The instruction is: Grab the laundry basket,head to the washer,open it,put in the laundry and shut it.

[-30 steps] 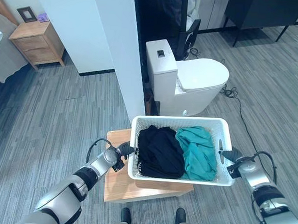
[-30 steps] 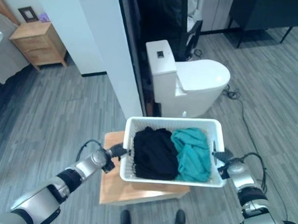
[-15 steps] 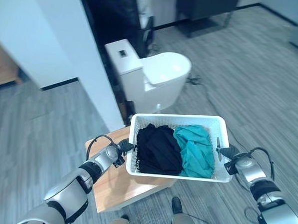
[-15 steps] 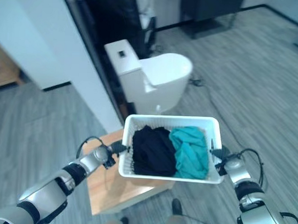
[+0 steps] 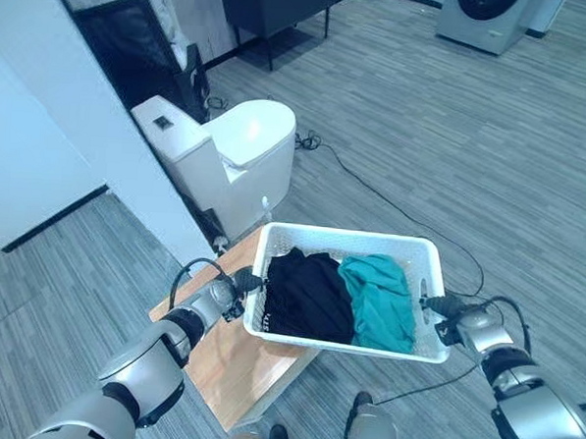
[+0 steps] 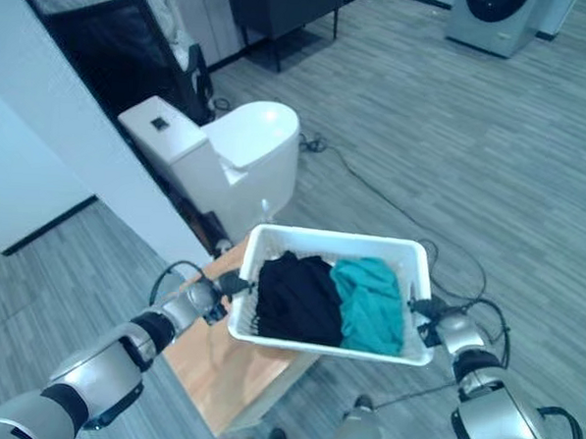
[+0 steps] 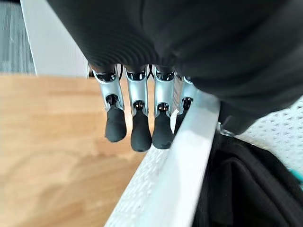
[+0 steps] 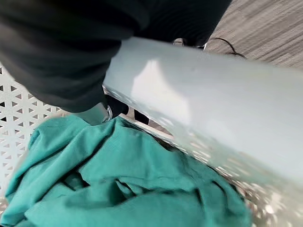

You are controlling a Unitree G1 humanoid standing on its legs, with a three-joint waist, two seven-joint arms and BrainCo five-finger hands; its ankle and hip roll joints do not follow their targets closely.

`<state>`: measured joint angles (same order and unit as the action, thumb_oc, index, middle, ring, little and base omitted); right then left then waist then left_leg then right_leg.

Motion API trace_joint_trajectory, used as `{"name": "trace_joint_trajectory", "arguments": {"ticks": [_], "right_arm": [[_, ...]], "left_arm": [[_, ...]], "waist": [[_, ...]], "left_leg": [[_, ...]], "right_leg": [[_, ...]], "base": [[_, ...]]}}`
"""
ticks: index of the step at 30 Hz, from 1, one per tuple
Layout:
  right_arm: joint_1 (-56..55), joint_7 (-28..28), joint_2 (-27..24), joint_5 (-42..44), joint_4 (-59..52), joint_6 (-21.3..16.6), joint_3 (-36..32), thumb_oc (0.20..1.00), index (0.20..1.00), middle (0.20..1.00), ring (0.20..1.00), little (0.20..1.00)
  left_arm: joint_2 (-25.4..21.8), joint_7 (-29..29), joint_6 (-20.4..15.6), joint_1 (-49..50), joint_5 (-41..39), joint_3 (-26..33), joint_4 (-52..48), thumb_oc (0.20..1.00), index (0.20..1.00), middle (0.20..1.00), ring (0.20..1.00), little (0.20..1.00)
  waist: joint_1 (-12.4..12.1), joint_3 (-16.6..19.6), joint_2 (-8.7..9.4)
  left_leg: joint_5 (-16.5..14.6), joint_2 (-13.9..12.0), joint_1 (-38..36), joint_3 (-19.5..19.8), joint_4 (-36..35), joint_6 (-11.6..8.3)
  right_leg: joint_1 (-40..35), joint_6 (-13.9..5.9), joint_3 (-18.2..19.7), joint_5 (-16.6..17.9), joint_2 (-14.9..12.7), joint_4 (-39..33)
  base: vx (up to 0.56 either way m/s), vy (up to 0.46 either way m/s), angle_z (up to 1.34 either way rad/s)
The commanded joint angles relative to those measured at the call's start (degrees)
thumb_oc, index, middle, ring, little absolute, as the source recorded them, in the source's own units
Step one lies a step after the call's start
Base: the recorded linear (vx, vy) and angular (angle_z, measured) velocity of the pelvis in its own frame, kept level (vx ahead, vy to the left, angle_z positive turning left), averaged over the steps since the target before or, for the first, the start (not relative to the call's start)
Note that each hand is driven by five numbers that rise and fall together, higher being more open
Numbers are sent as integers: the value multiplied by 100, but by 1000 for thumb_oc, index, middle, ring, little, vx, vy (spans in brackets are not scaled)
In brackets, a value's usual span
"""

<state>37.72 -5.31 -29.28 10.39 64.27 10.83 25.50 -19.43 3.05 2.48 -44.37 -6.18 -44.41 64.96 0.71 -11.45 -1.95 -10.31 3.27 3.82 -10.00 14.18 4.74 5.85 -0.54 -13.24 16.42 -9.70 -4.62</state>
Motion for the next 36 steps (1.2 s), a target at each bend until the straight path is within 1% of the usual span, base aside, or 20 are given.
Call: {"name": "trace_joint_trajectory", "arguments": {"ticks": [1, 2, 3, 4, 7, 9, 10, 12, 14, 15, 16, 17, 18, 20, 22, 24, 25, 26, 31, 36], "right_arm": [[413, -159, -502, 111, 98, -382, -103, 200, 200, 200, 200, 200], [523, -126, -496, 170, 317, -405, -64, 200, 200, 200, 200, 200], [528, -127, -497, 171, 322, -407, -63, 200, 200, 200, 200, 200], [534, -81, -513, 226, 325, -421, -67, 200, 200, 200, 200, 200], [538, -39, -529, 228, 231, -437, -52, 200, 200, 200, 200, 200], [558, -56, -559, 232, 135, -448, 22, 200, 200, 200, 200, 200], [558, -56, -562, 232, 133, -446, 22, 200, 200, 200, 200, 200], [455, 1, -633, 351, -23, -493, -64, 200, 200, 200, 200, 200], [449, 3, -638, 351, -32, -489, -68, 200, 200, 200, 200, 200], [220, 59, -764, 451, -207, -532, -199, 200, 200, 200, 200, 200], [213, 60, -768, 450, -214, -529, -204, 200, 200, 200, 200, 200], [150, 55, -774, 448, -271, -567, -212, 200, 200, 200, 200, 200], [153, 55, -776, 448, -271, -567, -212, 200, 200, 200, 200, 200], [151, 65, -789, 479, -215, -589, -210, 200, 200, 200, 200, 200], [184, 84, -788, 537, -126, -594, -192, 200, 200, 200, 200, 200], [181, 70, -751, 558, -129, -585, -176, 200, 200, 200, 200, 200], [181, 78, -733, 561, -110, -583, -165, 200, 200, 200, 200, 200], [102, 73, -729, 569, -94, -556, -246, 200, 200, 200, 200, 200], [-79, 88, -599, 649, -195, -568, -326, 200, 200, 200, 200, 200], [-43, 92, -506, 666, -157, -594, -264, 200, 200, 200, 200, 200]], "left_arm": [[-141, -162, -238, -308, 105, 51, 110, 200, 200, 200, 200, 200], [-132, -186, -247, -332, 92, 44, 316, 200, 200, 200, 200, 200], [-131, -186, -249, -336, 92, 45, 319, 200, 200, 200, 200, 200], [-169, -215, -266, -372, 97, 73, 405, 200, 200, 200, 200, 200], [-204, -248, -269, -390, 91, 146, 491, 200, 200, 200, 200, 200], [-207, -273, -266, -411, 84, 230, 595, 200, 200, 200, 200, 200], [-205, -274, -267, -413, 84, 231, 597, 200, 200, 200, 200, 200], [-191, -274, -268, -409, 39, 312, 630, 200, 200, 200, 200, 200], [-186, -274, -269, -411, 39, 311, 631, 200, 200, 200, 200, 200], [-93, -239, -253, -447, 28, 334, 602, 200, 200, 200, 200, 200], [-90, -239, -252, -447, 29, 332, 601, 200, 200, 200, 200, 200], [-50, -240, -260, -445, 27, 354, 592, 200, 200, 200, 200, 200], [-49, -239, -260, -448, 27, 355, 592, 200, 200, 200, 200, 200], [-20, -227, -278, -455, -15, 329, 567, 200, 200, 200, 200, 200], [-7, -202, -310, -544, -66, 233, 506, 200, 200, 200, 200, 200], [4, -211, -318, -541, -65, 212, 442, 200, 200, 200, 200, 200], [37, -212, -332, -510, -57, 190, 442, 200, 200, 200, 200, 200], [82, -218, -320, -409, -17, 206, 424, 200, 200, 200, 200, 200], [156, -278, -320, -435, 47, 192, 452, 200, 200, 200, 200, 200], [204, -295, -318, -448, 16, 212, 496, 200, 200, 200, 200, 200]], "waist": [[-353, 583, 52], [-488, 684, 179], [-501, 706, 167], [-534, 703, 292], [-535, 680, 313], [-529, 593, 319], [-530, 586, 313], [-482, 466, 312], [-478, 460, 299], [-412, 309, 249], [-408, 304, 244], [-392, 207, 218], [-395, 215, 210], [-448, 101, 201], [-520, -79, 265], [-481, -42, 327], [-444, 28, 285], [-339, 190, 198], [-237, 304, 194], [-275, 312, 187]], "left_leg": [[591, -100, -42, -204, -1019, -184], [720, -130, 167, -348, -982, -216], [736, -151, 198, -359, -983, -220], [866, -231, 367, -377, -940, -271], [1030, -417, 543, -494, -901, -370], [1208, -720, 601, -692, -845, -526], [1212, -727, 595, -690, -846, -532], [1477, -999, 726, -626, -824, -698], [1485, -1016, 730, -611, -818, -710], [1782, -1259, 799, -414, -897, -891], [1789, -1261, 793, -405, -904, -895], [1808, -1297, 743, -214, -953, -947], [1823, -1306, 757, -213, -961, -946], [1749, -1188, 826, 202, -812, -984], [1325, -690, 865, 913, -268, -1013], [912, -399, 751, 1136, 105, -910], [795, -368, 450, 1136, -99, -849], [809, -469, 180, 1021, -379, -757], [978, -497, 115, 894, -630, -796], [1074, -574, 24, 836, -758, -817]], "right_leg": [[-715, -823, -241, -2169, -455, 2058], [-993, -878, -152, -2246, -320, 1716], [-967, -867, -143, -2213, -297, 1685], [-1098, -835, 62, -2417, -120, 1492], [-1057, -745, 28, -2410, -15, 1293], [-1145, -720, -134, -2401, 53, 1005], [-1156, -715, -134, -2393, 62, 992], [-1233, -613, -81, -2401, 285, 726], [-1249, -599, -90, -2382, 308, 699], [-1358, -454, -64, -2353, 599, 410], [-1371, -450, -71, -2347, 606, 400], [-1425, -425, -59, -2346, 674, 347], [-1410, -421, -57, -2331, 683, 342], [-1372, -395, -18, -2293, 671, 383], [-1256, -350, 114, -2201, 580, 509], [-1166, -326, 198, -2128, 537, 545], [-1144, -333, 232, -2117, 595, 533], [-1166, -351, 299, -2116, 698, 513], [-1171, -361, 211, -2069, 653, 481], [-1244, -362, 214, -2042, 653, 389]], "base": [[-228, -159, -125], [-156, -125, -75], [-228, -220, -100], [-118, -124, -85], [-207, -197, -23], [-182, -219, -38], [-151, -212, -56], [-169, -234, -33], [-154, -193, -16], [-188, -227, -7], [-270, -321, 20], [-91, -98, 32], [-128, -115, 16], [-132, -65, -16], [-147, -76, -24], [-35, -32, -28], [110, 23, -19], [115, 32, -13], [36, 9, -4], [19, -17, -5]]}}
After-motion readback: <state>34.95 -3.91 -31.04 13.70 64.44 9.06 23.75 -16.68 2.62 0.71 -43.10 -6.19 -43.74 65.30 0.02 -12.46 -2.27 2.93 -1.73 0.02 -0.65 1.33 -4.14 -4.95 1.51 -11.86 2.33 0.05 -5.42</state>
